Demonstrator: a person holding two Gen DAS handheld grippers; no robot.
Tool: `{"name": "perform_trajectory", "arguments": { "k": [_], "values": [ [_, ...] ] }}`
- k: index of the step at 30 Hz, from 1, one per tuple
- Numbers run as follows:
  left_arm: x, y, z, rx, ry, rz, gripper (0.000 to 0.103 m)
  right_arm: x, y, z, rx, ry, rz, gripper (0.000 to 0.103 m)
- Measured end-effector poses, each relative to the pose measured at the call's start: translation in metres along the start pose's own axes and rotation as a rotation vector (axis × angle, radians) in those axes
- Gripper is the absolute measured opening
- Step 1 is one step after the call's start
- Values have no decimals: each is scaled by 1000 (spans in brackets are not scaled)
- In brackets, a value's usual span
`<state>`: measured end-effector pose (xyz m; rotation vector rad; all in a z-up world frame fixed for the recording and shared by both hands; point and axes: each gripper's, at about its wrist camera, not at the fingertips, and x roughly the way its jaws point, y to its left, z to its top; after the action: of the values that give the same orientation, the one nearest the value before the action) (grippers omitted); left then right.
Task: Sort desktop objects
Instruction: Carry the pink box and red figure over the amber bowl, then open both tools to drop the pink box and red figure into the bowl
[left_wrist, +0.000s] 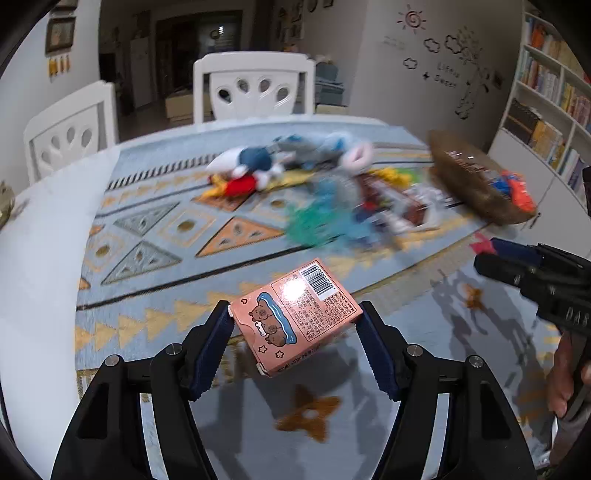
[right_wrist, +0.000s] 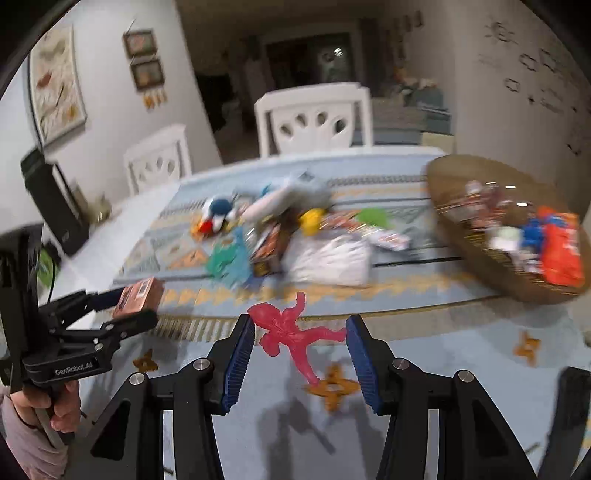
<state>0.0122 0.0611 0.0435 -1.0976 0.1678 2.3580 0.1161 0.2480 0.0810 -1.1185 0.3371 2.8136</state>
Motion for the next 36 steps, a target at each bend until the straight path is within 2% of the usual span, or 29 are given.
{"name": "perform_trajectory", "arguments": {
  "k": [4, 10, 15, 19, 23, 29, 34, 36],
  "values": [
    [-23, -28, 19, 42, -22, -1, 66, -40, -40, 13, 101, -65, 4, 50],
    [-53, -91, 68, 119, -84, -57, 66, -101, -106, 30, 232, -188, -41, 50],
    [-44, -146, 104, 191, -117, -100, 66, -135, -155, 40, 323, -269, -104, 50],
    [-20, -191, 129, 215, -126, -169, 66, -149, -181, 48, 387, -321, -147, 51],
    [14, -224, 150, 223, -125, -227, 66, -145, -196, 58, 411, -325, -166, 51],
    [69, -253, 164, 223, -91, -261, 66, -108, -213, 76, 426, -280, -185, 52],
    [97, -260, 170, 216, -81, -271, 67, -70, -227, 87, 461, -204, -114, 53],
    [106, -260, 170, 212, -64, -286, 67, -64, -235, 86, 496, -194, -91, 59]
  ]
}}
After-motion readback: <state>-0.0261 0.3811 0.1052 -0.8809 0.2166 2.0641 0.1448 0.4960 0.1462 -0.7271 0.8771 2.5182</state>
